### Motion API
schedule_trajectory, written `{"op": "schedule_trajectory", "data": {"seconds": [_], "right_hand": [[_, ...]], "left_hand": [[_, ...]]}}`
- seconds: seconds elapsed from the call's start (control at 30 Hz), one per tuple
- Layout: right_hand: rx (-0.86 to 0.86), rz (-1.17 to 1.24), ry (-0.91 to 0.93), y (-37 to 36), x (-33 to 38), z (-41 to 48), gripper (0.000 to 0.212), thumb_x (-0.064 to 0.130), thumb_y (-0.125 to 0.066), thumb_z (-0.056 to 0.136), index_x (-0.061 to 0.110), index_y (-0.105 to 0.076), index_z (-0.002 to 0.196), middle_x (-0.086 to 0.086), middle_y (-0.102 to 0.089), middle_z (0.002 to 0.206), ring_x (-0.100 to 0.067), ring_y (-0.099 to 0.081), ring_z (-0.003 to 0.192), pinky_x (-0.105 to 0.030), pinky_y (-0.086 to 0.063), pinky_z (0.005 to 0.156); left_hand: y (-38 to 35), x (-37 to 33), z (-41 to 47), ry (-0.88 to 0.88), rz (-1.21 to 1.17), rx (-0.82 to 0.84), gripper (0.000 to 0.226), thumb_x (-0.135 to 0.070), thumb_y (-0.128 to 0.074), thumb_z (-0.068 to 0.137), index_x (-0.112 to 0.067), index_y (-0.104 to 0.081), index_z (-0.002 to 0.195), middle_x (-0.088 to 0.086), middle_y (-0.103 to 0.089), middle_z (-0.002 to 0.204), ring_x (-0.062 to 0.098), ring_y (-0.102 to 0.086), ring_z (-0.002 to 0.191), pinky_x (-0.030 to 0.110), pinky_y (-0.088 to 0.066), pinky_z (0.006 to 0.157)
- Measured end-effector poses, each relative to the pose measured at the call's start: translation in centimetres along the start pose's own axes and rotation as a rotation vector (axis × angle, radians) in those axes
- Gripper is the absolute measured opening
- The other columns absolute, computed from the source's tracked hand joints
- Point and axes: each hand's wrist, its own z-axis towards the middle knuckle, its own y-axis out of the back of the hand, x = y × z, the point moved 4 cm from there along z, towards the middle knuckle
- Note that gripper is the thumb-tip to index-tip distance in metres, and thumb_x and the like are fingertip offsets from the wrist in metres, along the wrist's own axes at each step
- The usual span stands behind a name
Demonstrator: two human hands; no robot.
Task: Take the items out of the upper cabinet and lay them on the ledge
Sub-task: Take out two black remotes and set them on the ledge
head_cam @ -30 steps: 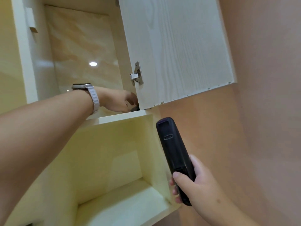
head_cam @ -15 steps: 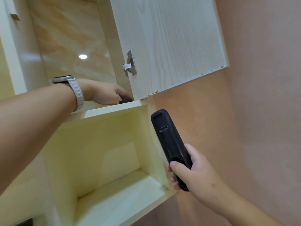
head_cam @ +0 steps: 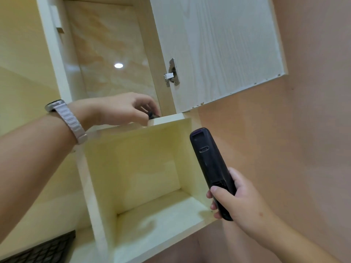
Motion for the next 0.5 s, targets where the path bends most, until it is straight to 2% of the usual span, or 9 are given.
{"op": "schedule_trajectory", "data": {"seconds": [0.07, 0.13, 0.23, 0.3, 0.33, 0.4, 0.43, 0.5], "right_hand": [[0.004, -0.002, -0.012, -0.5, -0.1, -0.2, 0.020, 0.010, -0.058, 0.089, 0.030, -0.062, 0.086, -0.012, -0.067, 0.085, -0.017, -0.064, 0.065, -0.035, -0.059, 0.063], [0.017, 0.011, -0.024, -1.1, -0.2, -0.5, 0.025, 0.009, -0.057, 0.089, 0.032, -0.062, 0.085, -0.013, -0.066, 0.085, -0.016, -0.064, 0.065, -0.034, -0.059, 0.062], [0.064, 0.047, -0.024, -2.0, -0.1, -0.9, 0.023, 0.012, -0.060, 0.087, 0.035, -0.062, 0.081, -0.014, -0.065, 0.085, -0.017, -0.063, 0.065, -0.034, -0.058, 0.062], [0.084, 0.068, -0.023, -2.4, 0.1, -1.2, 0.021, 0.014, -0.060, 0.083, 0.035, -0.062, 0.080, -0.014, -0.066, 0.085, -0.017, -0.062, 0.064, -0.033, -0.057, 0.061], [0.091, 0.078, -0.023, -2.5, 0.1, -1.3, 0.022, 0.013, -0.061, 0.084, 0.034, -0.062, 0.080, -0.014, -0.066, 0.084, -0.017, -0.062, 0.064, -0.034, -0.057, 0.061], [0.098, 0.120, -0.023, -2.7, 0.1, -1.6, 0.018, 0.016, -0.061, 0.078, 0.033, -0.062, 0.080, -0.013, -0.066, 0.082, -0.017, -0.061, 0.063, -0.033, -0.056, 0.059], [0.102, 0.142, -0.024, -2.8, 0.1, -1.8, 0.015, 0.019, -0.060, 0.074, 0.032, -0.062, 0.080, -0.014, -0.065, 0.082, -0.017, -0.061, 0.063, -0.033, -0.055, 0.058], [0.107, 0.169, -0.029, -2.9, 0.0, -2.1, 0.015, 0.021, -0.058, 0.070, 0.028, -0.062, 0.083, -0.016, -0.065, 0.082, -0.019, -0.061, 0.063, -0.035, -0.053, 0.058]], "left_hand": [[-0.1, 0.0, -0.4, 0.016, 0.166, -0.138, 0.017, -0.033, -0.074, 0.078, -0.029, -0.061, 0.088, -0.007, -0.068, 0.093, 0.011, -0.064, 0.083, 0.031, -0.050, 0.074], [-0.3, -0.1, -1.0, 0.020, 0.327, -0.282, 0.029, -0.040, -0.075, 0.077, -0.021, -0.054, 0.080, 0.000, -0.065, 0.086, 0.022, -0.059, 0.078, 0.038, -0.048, 0.070], [-0.1, -0.2, -2.3, 0.008, 0.380, -0.407, 0.034, -0.036, -0.076, 0.078, -0.016, -0.049, 0.075, 0.003, -0.058, 0.076, 0.023, -0.049, 0.068, 0.035, -0.039, 0.059], [0.1, -0.2, -3.3, 0.008, 0.385, -0.415, 0.024, -0.031, -0.076, 0.079, -0.019, -0.055, 0.081, -0.002, -0.060, 0.082, 0.019, -0.055, 0.074, 0.032, -0.041, 0.063], [0.3, -0.2, -3.8, 0.015, 0.396, -0.403, 0.019, -0.028, -0.075, 0.080, -0.022, -0.060, 0.090, -0.005, -0.061, 0.089, 0.018, -0.059, 0.080, 0.031, -0.043, 0.068], [0.9, 0.3, -5.2, 0.065, 0.448, -0.376, 0.030, -0.024, -0.072, 0.082, -0.020, -0.065, 0.111, -0.008, -0.060, 0.101, 0.019, -0.063, 0.092, 0.029, -0.044, 0.077], [1.2, 0.6, -5.9, 0.085, 0.498, -0.367, 0.028, -0.020, -0.070, 0.083, -0.018, -0.067, 0.111, -0.007, -0.059, 0.100, 0.022, -0.062, 0.095, 0.030, -0.043, 0.077], [1.5, 1.1, -7.3, 0.087, 0.647, -0.329, 0.010, -0.015, -0.063, 0.085, -0.013, -0.069, 0.093, 0.002, -0.062, 0.090, 0.030, -0.059, 0.087, 0.036, -0.046, 0.072]]}}
